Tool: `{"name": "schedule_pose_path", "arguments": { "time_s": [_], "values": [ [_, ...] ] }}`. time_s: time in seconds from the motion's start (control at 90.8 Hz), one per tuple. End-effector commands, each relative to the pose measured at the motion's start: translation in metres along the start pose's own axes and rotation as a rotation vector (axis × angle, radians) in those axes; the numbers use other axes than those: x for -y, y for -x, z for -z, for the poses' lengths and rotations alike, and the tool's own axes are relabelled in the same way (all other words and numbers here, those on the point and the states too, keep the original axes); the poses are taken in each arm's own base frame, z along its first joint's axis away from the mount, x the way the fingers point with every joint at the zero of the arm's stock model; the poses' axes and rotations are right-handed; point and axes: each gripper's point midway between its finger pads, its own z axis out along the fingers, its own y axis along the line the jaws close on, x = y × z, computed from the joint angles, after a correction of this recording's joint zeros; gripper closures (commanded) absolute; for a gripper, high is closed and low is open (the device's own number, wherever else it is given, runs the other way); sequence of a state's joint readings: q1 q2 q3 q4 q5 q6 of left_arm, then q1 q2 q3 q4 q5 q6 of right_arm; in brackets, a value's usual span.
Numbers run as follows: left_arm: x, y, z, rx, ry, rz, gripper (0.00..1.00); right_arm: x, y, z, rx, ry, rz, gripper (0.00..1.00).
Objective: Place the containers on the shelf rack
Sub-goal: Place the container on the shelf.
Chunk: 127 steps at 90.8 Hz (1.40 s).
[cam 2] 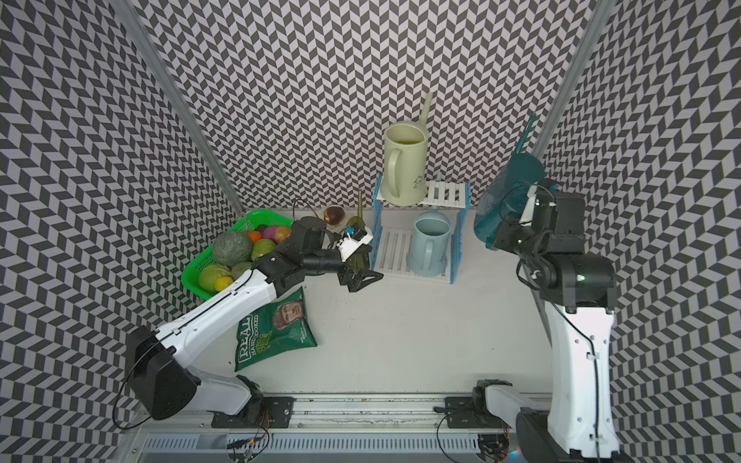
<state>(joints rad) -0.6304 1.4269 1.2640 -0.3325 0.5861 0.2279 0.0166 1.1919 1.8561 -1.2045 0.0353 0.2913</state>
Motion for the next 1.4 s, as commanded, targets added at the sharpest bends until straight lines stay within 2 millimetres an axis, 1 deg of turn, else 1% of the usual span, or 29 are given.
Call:
{"name": "schedule_pose_path", "arguments": {
  "time_s": [0.0,0.132,0.22,0.341,0.551,0.782,1.157,1.388],
  "values": [
    [-0.004,-0.001,0.007,-0.004,0.024,0.01,0.0,-0.03,0.039,0.015,0.141,0.067,0.028,1.0],
    [-0.009,-0.004,0.01,-0.006,0.041,0.014,0.0,-0.055,0.043,0.001,0.126,0.075,0.058,0.99],
    [-0.013,-0.007,0.013,-0.011,0.056,0.019,0.0,-0.071,0.044,-0.013,0.115,0.07,0.073,0.99],
    [-0.019,-0.009,0.02,-0.01,0.078,0.021,0.0,-0.083,0.049,-0.027,0.114,0.052,0.088,0.99],
    [-0.025,-0.013,0.027,-0.01,0.097,0.031,0.0,-0.085,0.053,-0.047,0.112,-0.001,0.099,0.99],
    [-0.027,-0.016,0.027,-0.012,0.096,0.04,0.0,-0.094,0.049,-0.073,0.081,0.001,0.107,0.99],
    [-0.027,-0.019,0.028,-0.014,0.094,0.048,0.0,-0.101,0.049,-0.094,0.067,-0.011,0.113,0.98],
    [-0.028,-0.022,0.027,-0.017,0.092,0.053,0.0,-0.101,0.05,-0.109,0.058,-0.044,0.121,0.93]
  ]
}}
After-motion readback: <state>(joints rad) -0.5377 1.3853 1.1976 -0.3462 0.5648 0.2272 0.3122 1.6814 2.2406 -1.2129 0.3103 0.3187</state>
